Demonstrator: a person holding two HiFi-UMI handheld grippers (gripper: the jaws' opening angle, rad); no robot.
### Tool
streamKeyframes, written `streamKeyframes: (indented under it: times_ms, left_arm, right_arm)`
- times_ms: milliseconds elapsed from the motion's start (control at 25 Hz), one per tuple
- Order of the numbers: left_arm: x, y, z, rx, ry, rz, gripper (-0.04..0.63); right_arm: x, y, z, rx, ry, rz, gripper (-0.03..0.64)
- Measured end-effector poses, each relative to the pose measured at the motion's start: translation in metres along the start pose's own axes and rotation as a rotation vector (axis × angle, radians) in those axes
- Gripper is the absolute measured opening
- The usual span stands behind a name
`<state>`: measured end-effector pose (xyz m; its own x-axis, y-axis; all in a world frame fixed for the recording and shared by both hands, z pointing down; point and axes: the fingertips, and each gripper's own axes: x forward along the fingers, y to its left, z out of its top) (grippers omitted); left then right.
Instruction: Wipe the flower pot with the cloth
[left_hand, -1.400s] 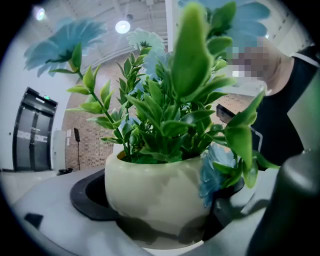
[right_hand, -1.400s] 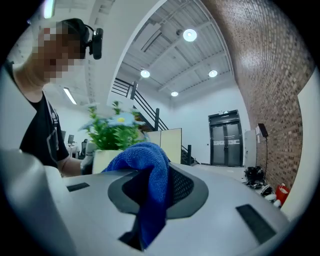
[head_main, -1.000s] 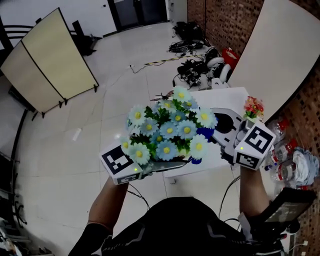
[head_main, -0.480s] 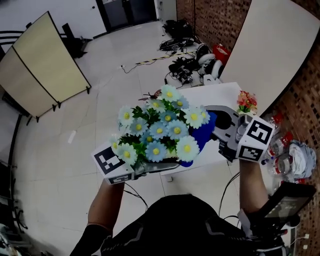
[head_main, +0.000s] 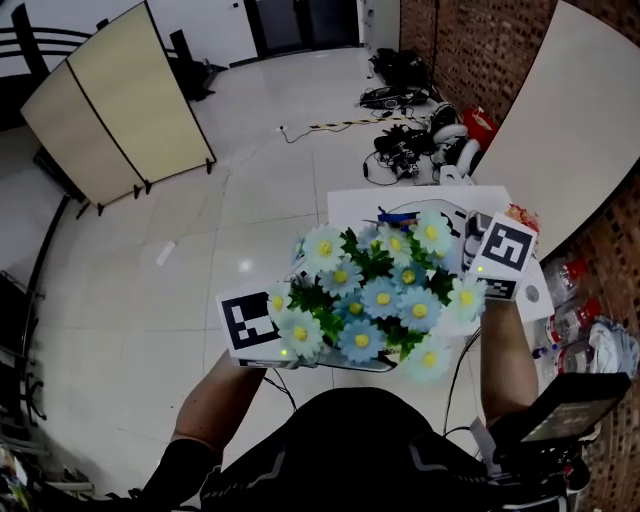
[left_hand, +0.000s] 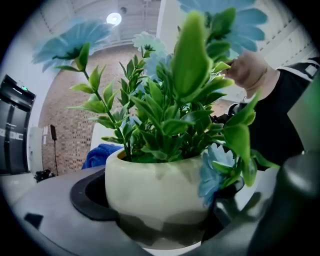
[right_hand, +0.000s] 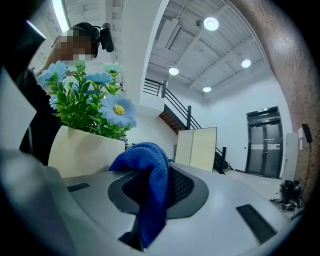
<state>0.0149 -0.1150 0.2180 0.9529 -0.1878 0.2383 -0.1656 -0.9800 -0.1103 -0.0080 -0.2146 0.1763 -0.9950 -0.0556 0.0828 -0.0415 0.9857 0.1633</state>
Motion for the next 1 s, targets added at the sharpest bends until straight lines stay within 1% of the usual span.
streamKeyframes:
  times_ms: [80,160,240,280,480,600,680,760,880,960,1000]
  left_arm:
    - [0.005,-0.001,0.006,-0.011,-0.045,0.009,0.566]
    - [0.012,0.000,0.012,-0.017,-0.117,0.018,0.566]
    - [0.018,0.003,0.015,-0.023,-0.171,0.027,0.566]
    - [0.019,0.005,0.013,-0.027,-0.182,0.031,0.566]
    - [0.010,0.012,0.006,-0.084,-0.198,0.029,0.566]
    - [0.006,0.009,0.011,-0.090,-0.203,0.014,0.566]
    - [0.010,0.009,0.008,-0.092,-0.202,0.009,0.566]
    - [0.015,0.011,0.001,-0.088,-0.201,0.030,0.566]
    - [0.020,0.015,-0.009,-0.073,-0.200,0.087,0.566]
    - [0.020,0.020,-0.013,-0.061,-0.196,0.123,0.566]
    - [0.021,0.022,-0.015,-0.054,-0.193,0.135,0.566]
  right_arm:
    - [-0.002,0.008,-0.001,-0.013,-0.016,0.067,0.063]
    - [-0.011,0.012,-0.007,-0.028,-0.023,0.108,0.063]
    - [-0.022,0.015,-0.014,-0.033,-0.026,0.124,0.063]
    - [-0.028,0.015,-0.018,-0.031,-0.026,0.121,0.063]
    - [-0.044,0.022,-0.019,0.013,-0.030,0.052,0.063]
    - [-0.054,0.030,-0.010,0.038,-0.039,0.022,0.063]
    - [-0.065,0.033,-0.013,0.048,-0.054,0.013,0.063]
    - [-0.073,0.037,-0.021,0.056,-0.069,0.015,0.063]
    - [-0.081,0.040,-0.032,0.079,-0.102,0.016,0.063]
    - [-0.084,0.033,-0.035,0.091,-0.125,-0.010,0.063]
    - [-0.085,0.026,-0.037,0.098,-0.135,-0.037,0.063]
